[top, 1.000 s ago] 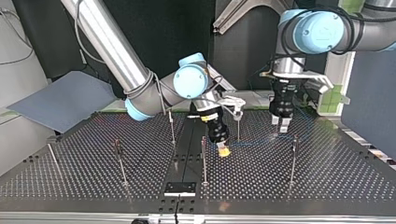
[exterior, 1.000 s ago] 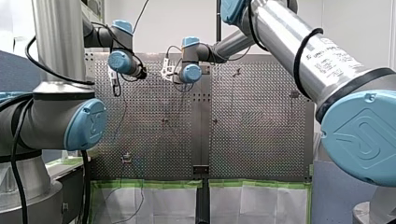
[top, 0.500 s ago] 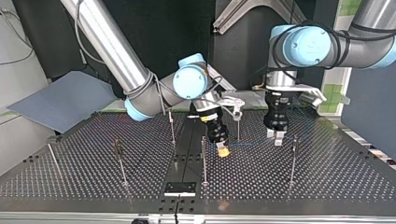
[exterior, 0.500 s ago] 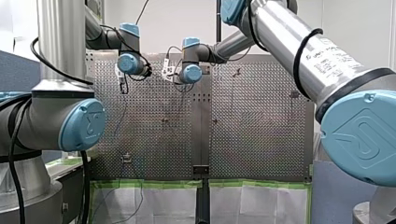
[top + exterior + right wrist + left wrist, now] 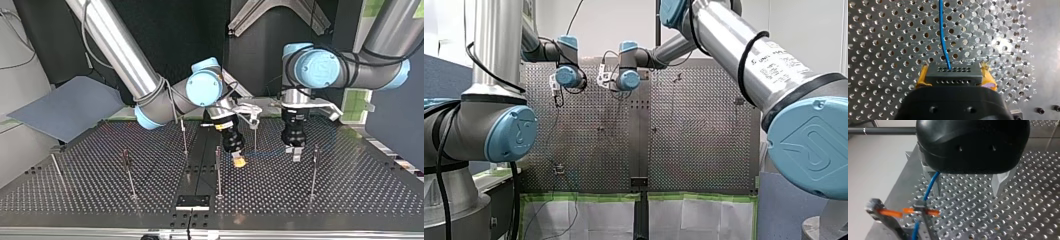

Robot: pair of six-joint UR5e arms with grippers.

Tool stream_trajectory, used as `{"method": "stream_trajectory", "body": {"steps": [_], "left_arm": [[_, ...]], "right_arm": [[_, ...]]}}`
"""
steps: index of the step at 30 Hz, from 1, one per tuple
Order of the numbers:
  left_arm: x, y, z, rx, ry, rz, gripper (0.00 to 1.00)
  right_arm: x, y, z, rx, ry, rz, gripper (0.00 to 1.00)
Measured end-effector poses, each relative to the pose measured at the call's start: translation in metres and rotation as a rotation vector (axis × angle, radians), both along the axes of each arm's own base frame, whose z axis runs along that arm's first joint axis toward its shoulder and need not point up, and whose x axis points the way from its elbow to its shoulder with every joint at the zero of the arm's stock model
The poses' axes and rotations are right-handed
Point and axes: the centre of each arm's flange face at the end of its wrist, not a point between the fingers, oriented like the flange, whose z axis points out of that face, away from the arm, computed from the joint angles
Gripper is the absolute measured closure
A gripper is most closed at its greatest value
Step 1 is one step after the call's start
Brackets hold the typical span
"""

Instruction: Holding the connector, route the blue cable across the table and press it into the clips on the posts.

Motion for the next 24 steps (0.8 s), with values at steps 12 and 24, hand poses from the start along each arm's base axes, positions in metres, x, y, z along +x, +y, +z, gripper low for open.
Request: {"method": "stream_trajectory", "body": {"steps": [12, 24], "left_arm": [[0.0001, 0.0003, -0.0022, -0.023, 0.003, 0.015, 0.73], [-0.0030, -0.0019, -0.0055, -0.027, 0.023, 0.013, 1.00]], "right_arm": [[0.0008, -0.0005, -0.0052, 0.005, 0.006, 0.001, 1.00], [0.0004, -0.0003, -0.0076, 0.012, 0.014, 0.000, 1.00]]}}
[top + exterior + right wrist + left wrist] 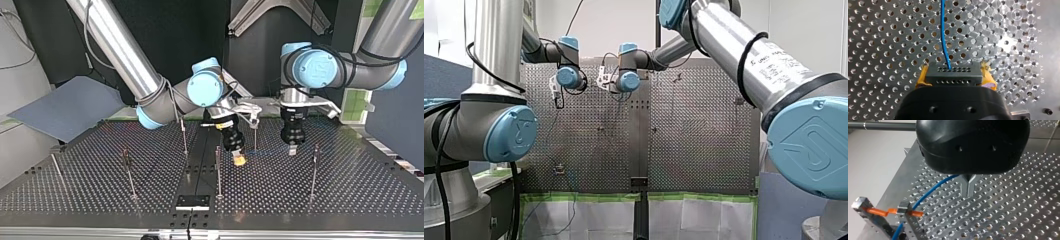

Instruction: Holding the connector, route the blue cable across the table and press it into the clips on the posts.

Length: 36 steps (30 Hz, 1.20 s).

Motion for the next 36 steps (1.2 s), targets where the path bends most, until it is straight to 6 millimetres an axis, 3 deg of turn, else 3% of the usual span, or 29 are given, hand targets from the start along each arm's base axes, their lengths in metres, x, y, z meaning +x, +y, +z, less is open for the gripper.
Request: {"method": "stream_trajectory", "body": {"steps": [7, 19, 26, 30, 36], "left_arm": [[-0.011, -0.002, -0.016, 0.017, 0.049, 0.031, 1.00], [-0.030, -0.008, -0.056, -0.010, 0.071, 0.019, 1.00], [-0.037, -0.010, -0.099, 0.002, 0.122, 0.018, 1.00], [-0.044, -0.010, -0.130, 0.005, 0.169, 0.020, 1.00], [-0.051, -0.009, -0.159, 0.002, 0.207, 0.023, 1.00]], "right_arm": [[-0.003, 0.002, -0.014, 0.021, 0.025, -0.005, 1.00], [-0.016, 0.012, -0.063, 0.086, 0.103, -0.007, 1.00], [-0.025, 0.020, -0.091, 0.124, 0.149, -0.007, 1.00], [-0.027, 0.022, -0.098, 0.133, 0.161, -0.007, 1.00], [-0.032, 0.026, -0.112, 0.152, 0.185, -0.008, 1.00]]}}
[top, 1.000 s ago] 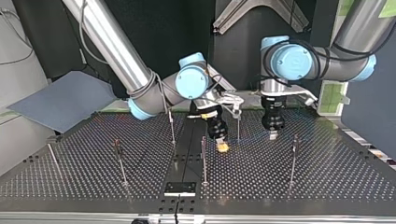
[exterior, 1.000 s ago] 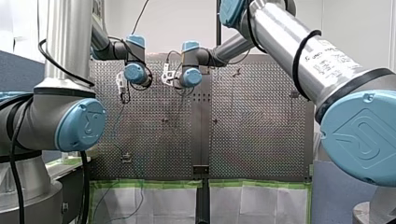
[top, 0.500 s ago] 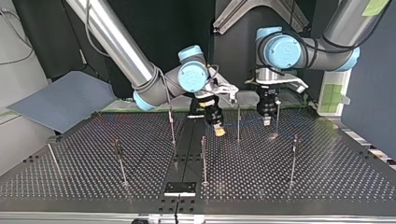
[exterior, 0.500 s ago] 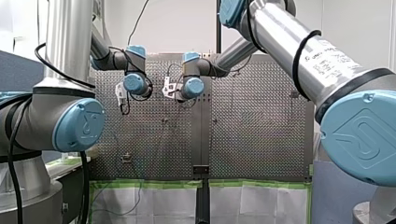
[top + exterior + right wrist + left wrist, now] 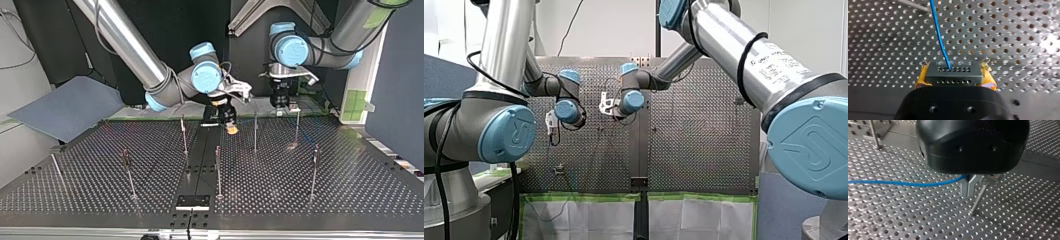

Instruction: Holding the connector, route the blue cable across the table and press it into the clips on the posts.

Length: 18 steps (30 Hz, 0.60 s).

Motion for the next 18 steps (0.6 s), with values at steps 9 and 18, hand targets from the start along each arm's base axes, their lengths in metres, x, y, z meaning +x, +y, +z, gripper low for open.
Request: {"method": "stream_trajectory", "body": {"steps": [9, 18], "left_arm": [[0.003, -0.001, -0.003, -0.016, -0.027, -0.014, 1.00], [0.007, -0.001, -0.011, -0.033, -0.026, -0.025, 1.00]], "right_arm": [[-0.009, 0.008, -0.023, 0.023, 0.047, 0.004, 1.00], [-0.012, 0.011, -0.031, 0.031, 0.063, 0.010, 1.00]]}}
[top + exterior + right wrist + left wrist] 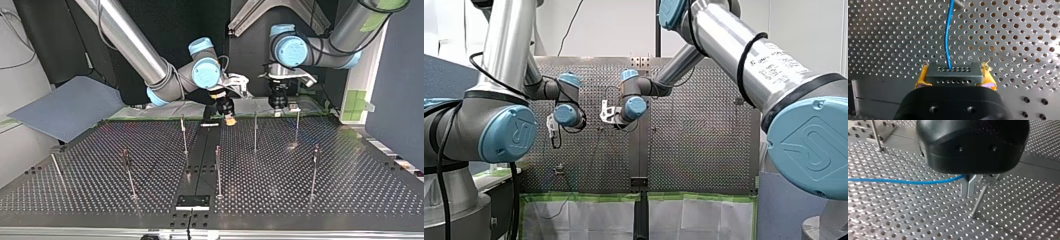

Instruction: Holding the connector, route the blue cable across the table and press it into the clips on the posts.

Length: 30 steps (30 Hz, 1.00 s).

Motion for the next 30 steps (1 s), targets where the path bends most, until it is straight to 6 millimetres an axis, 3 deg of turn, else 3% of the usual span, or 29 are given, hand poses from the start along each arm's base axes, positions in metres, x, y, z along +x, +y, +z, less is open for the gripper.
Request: {"method": "stream_trajectory", "body": {"steps": [7, 15, 30], "left_arm": [[0.005, -0.003, -0.026, 0.001, 0.020, -0.005, 1.00], [0.007, -0.002, -0.055, 0.003, 0.064, -0.004, 1.00], [0.028, -0.005, -0.043, -0.021, 0.012, -0.034, 1.00]], "right_arm": [[-0.001, -0.002, -0.003, 0.003, 0.002, 0.001, 1.00], [-0.006, -0.013, -0.035, 0.033, 0.031, -0.005, 1.00], [-0.012, -0.029, -0.036, 0.028, 0.023, -0.022, 1.00]]}}
